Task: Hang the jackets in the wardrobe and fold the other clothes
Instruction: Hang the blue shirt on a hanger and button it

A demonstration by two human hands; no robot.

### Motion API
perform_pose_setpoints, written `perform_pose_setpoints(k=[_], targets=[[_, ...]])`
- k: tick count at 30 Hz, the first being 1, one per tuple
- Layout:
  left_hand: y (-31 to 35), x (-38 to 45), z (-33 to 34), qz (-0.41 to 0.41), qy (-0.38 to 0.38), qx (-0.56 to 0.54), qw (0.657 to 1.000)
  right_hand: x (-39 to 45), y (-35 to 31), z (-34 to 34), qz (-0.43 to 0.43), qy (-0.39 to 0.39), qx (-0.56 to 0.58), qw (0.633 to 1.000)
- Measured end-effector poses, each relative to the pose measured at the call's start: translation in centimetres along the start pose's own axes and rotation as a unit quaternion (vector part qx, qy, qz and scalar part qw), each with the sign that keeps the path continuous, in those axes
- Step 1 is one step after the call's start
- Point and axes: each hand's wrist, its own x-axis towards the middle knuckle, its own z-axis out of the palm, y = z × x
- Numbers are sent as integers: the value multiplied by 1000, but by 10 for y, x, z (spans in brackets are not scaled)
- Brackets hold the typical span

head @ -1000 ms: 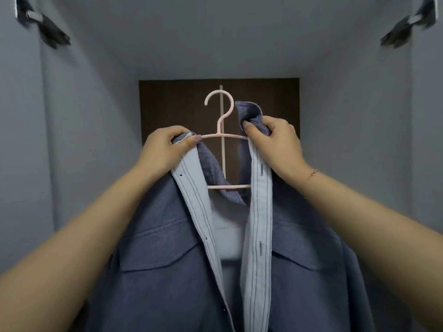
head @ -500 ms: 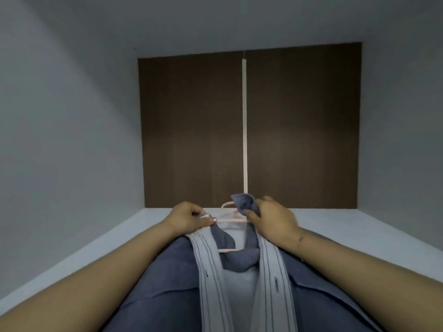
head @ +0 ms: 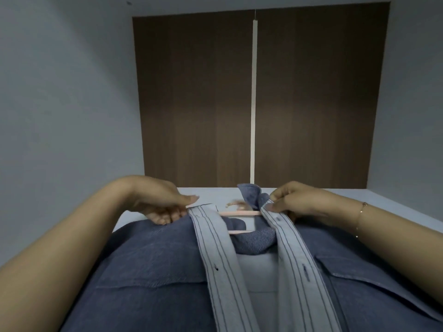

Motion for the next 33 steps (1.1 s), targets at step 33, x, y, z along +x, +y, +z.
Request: perform_pose_setpoints(k=[33], targets=[[56, 16, 61, 439, 83, 174, 878, -59, -1, 0, 35, -73, 134, 988]])
